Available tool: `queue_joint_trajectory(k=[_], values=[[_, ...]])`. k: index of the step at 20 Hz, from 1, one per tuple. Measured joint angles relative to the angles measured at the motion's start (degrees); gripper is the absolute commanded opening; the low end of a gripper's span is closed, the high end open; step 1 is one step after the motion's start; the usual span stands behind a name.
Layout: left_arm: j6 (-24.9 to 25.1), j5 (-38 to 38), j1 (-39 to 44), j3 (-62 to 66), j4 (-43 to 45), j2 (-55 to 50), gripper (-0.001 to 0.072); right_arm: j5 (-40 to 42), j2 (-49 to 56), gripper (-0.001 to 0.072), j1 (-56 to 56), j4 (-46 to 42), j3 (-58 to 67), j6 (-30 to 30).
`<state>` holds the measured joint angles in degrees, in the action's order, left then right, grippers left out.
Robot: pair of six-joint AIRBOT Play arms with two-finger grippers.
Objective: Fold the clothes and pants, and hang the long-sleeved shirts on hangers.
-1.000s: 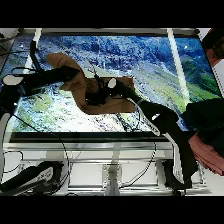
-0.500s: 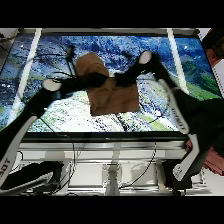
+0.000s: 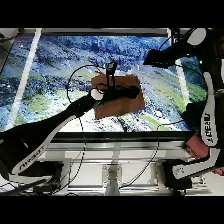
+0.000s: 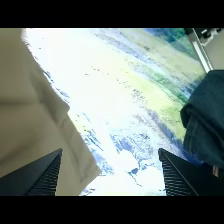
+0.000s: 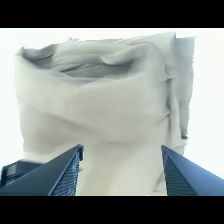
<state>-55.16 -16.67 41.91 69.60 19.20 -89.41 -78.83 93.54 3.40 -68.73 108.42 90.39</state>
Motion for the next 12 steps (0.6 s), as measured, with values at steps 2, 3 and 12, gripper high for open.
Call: queue_joint_trajectory(k=[2,3,12], values=[[0.0,-0.2,-0.7,0.4,0.3,0.3,0.0693,0.1,0.0,0.0528,-0.9,-3.9,0.0,0.0],[-0.1,-0.3,-1.7,0.6,0.7,0.9,0.0693,0.1,0.0,0.0451,-1.3,-5.4,0.0,-0.2],[-0.2,-14.0,-18.4,0.9,5.6,6.9,0.0685,-3.7,9.3,0.0423,-8.7,-0.8,-1.6,-12.6]])
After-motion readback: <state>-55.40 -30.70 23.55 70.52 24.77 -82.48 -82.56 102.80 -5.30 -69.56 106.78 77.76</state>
